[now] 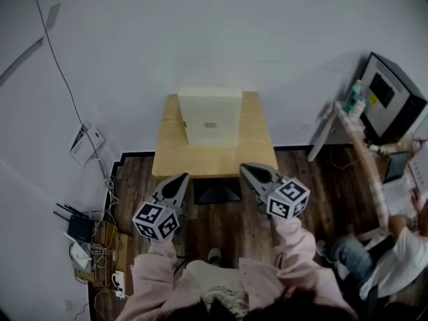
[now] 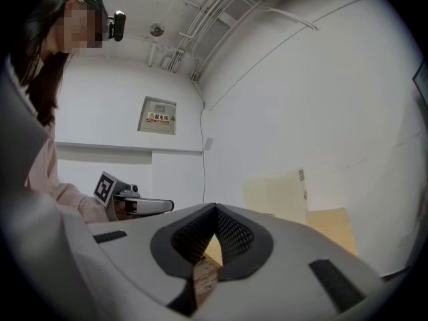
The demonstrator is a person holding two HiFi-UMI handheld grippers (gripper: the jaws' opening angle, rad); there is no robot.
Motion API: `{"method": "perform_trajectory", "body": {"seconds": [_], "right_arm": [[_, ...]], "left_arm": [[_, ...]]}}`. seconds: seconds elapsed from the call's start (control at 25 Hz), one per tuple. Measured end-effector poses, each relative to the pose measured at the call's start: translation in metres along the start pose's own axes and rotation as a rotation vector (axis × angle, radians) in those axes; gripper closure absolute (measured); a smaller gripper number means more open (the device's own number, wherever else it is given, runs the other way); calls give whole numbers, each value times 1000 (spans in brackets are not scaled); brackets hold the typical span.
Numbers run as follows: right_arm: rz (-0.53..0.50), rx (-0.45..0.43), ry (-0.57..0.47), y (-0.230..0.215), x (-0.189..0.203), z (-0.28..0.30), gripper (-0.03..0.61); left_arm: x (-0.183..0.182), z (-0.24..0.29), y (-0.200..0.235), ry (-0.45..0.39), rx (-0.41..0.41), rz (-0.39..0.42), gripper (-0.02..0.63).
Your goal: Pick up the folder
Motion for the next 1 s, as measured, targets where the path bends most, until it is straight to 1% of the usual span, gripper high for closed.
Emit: {"method": "perform_trajectory", "body": {"seconds": [0.2, 0.48, 0.84, 1.0], "right_arm": [[-1, 18, 2, -21, -4, 12, 591], [8, 41, 4, -44, -4, 25, 591], [26, 68, 10, -62, 6, 48, 591], [17, 84, 8, -68, 6, 51, 591]], "left_arm": [[-5, 26, 10, 2, 36, 4, 620], [-2, 54, 26, 17, 66, -6, 620], [5, 81, 57, 41, 97, -5, 620], [4, 92, 65, 42, 102, -4, 620]]}}
Point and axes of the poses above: the fingertips, and each gripper's own axes: z forward along the fingers, y to its left, x out of its underside, the point moved 4 cm from there along -z, backward along the fingers, and after that the axes turned 14 degrees about -x, right-handed, at the moved point
